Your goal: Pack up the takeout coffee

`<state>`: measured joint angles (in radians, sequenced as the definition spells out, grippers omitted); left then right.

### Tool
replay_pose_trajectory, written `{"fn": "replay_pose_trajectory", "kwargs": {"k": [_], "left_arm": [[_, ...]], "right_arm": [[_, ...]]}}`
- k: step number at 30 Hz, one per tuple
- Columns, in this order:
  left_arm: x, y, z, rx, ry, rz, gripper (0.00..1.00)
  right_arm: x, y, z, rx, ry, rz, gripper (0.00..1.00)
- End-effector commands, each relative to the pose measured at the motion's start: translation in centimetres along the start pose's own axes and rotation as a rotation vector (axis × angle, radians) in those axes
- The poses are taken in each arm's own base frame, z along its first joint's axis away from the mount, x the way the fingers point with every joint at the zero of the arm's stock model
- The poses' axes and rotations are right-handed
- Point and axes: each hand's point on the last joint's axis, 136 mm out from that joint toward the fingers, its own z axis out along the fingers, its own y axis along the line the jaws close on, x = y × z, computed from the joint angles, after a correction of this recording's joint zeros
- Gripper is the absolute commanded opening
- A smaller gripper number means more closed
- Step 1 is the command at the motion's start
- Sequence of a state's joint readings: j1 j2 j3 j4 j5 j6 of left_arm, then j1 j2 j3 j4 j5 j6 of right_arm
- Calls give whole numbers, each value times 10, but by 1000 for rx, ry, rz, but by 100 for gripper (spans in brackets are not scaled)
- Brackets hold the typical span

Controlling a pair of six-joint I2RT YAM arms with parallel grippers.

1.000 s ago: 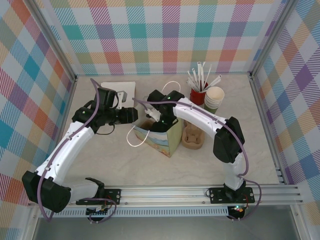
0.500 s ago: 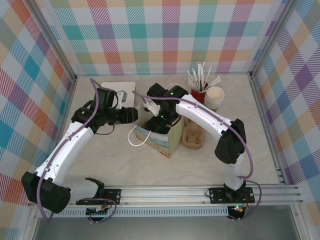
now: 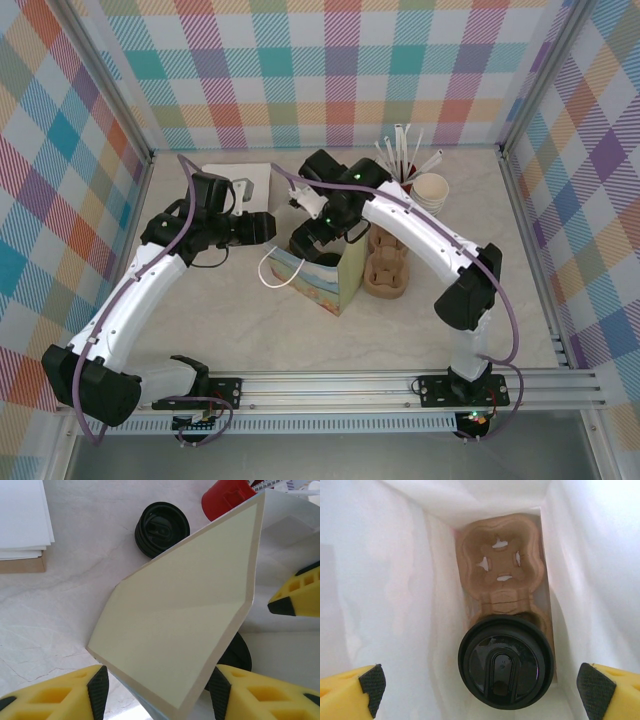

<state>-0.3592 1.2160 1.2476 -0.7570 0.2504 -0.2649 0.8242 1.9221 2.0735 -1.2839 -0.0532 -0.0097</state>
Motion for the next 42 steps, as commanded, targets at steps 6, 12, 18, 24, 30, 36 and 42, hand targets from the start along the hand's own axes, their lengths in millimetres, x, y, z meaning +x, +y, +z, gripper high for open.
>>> {"fn": "replay_pose_trajectory", "kwargs": {"k": [6,12,18,24,30,36,42], "left_arm": [[-8,-1,-9,-7,-25,7,60],[-7,0,-9,-11,-22,6,62],[-7,-2,-9,-2,-21,4,65],[-9,-7,-9,24,-19,4,68],[-12,-11,-10,39,-26,2,71],[-13,-12,-11,42,-29,2,73],[-24,-16,-22,41,-74,7,77]], "right_arm": [[-3,5,-45,-7,-73,17,100],[-5,9,-59,-18,-100,16,100],[-6,9,-70,-7,-117,19,100],[-9,17,-85,-40,-159,12,100],[-12,22,-103,-59,-208,11,100],[-16,22,-121,-54,-263,21,100],[-20,19,-143,-33,-336,38,97]]}}
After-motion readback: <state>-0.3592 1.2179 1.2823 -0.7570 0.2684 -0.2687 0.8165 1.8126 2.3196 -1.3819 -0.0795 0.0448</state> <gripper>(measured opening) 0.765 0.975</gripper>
